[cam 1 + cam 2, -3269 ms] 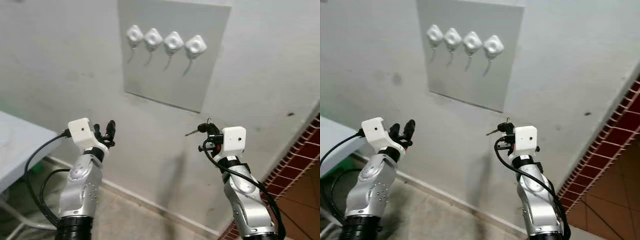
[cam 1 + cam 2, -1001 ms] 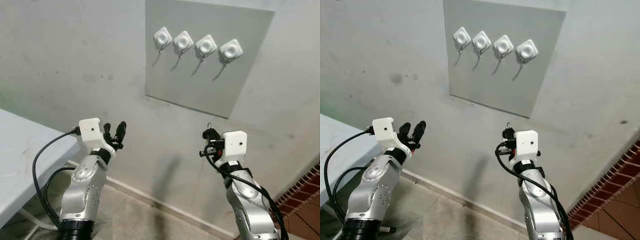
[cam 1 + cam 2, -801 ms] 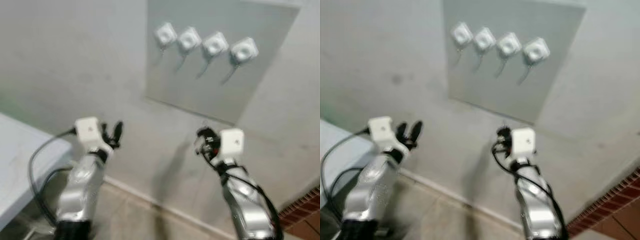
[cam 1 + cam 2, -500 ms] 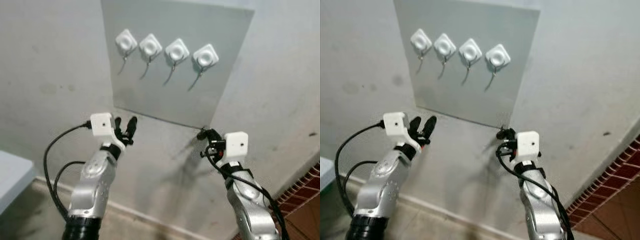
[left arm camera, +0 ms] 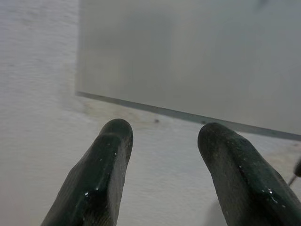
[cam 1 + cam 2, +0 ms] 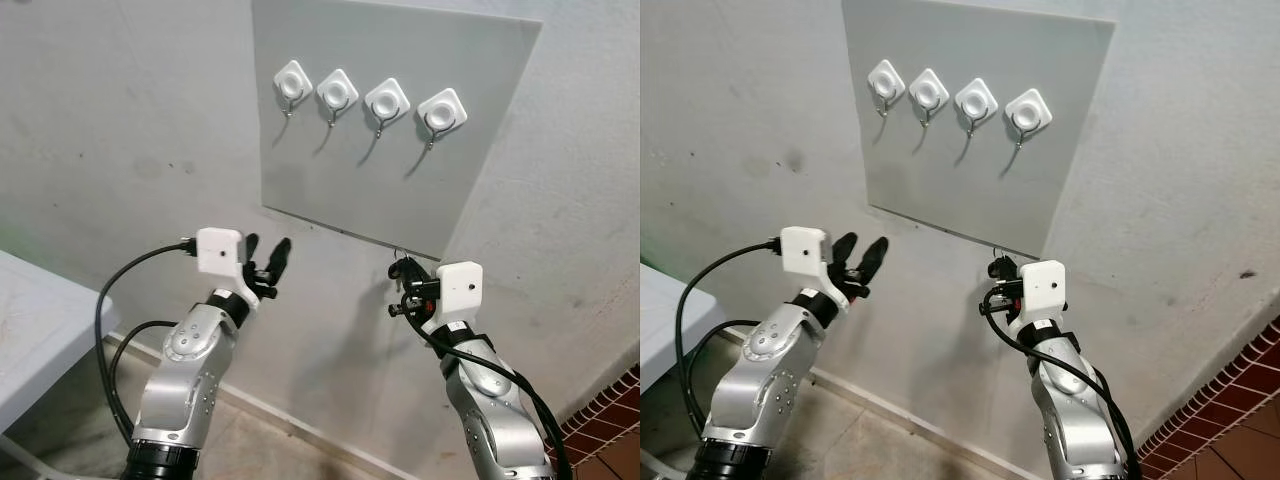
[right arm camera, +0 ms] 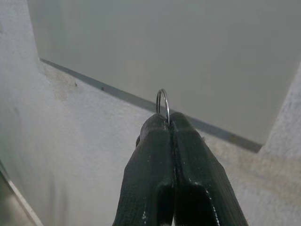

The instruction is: Hang keys on a hook

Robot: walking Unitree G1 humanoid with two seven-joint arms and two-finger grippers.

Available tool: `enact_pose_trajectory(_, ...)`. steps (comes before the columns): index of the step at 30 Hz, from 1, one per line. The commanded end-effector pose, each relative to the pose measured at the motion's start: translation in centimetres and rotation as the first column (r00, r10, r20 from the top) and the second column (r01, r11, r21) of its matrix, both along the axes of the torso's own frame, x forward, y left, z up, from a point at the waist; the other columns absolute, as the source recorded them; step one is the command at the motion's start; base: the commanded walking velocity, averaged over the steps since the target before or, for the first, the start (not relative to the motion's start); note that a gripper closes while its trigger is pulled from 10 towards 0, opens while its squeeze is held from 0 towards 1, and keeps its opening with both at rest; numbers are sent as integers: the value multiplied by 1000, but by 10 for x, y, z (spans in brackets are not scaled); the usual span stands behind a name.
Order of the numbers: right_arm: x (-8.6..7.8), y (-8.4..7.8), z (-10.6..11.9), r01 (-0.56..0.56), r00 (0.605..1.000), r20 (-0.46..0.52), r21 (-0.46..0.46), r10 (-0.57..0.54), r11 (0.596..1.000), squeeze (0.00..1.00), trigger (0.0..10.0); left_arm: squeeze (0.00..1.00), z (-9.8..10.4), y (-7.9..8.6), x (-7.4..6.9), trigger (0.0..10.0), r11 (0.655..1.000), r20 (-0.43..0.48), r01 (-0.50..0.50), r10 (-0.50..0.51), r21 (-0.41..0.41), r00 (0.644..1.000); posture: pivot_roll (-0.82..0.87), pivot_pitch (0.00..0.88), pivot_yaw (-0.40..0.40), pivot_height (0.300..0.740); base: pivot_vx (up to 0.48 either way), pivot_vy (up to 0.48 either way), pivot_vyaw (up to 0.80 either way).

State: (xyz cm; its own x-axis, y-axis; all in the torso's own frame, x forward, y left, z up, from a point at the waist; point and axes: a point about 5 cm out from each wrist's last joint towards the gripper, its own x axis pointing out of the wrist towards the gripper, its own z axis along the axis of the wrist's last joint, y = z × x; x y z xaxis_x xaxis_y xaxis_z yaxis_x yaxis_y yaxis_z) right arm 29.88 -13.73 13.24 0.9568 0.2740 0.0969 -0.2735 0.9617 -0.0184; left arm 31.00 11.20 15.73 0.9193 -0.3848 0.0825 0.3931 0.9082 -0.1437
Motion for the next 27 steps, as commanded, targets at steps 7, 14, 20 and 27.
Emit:
enact_pose_trajectory(7,0,5,20,-99,993,62,26,98,995,0,10000,0,15,-18,-10,10000,984,62,157,-162,82,985,180,0,-16,736,0,0,0)
enact_pose_trajectory(14,1,11,36,-179,980,109,98,168,979,0,10000,0,25,-25,-13,10000,970,96,216,-226,110,969,177,0,-15,736,0,0,0)
enact_pose_trajectory(20,1,16,59,-256,956,187,161,225,953,0,10000,0,37,-29,-15,10000,960,136,251,-267,125,954,180,0,-14,736,0,0,0)
enact_pose_trajectory(27,3,16,78,-295,938,248,205,242,933,0,10000,0,50,-34,-19,10000,947,178,286,-309,145,934,181,0,-13,736,0,0,0)
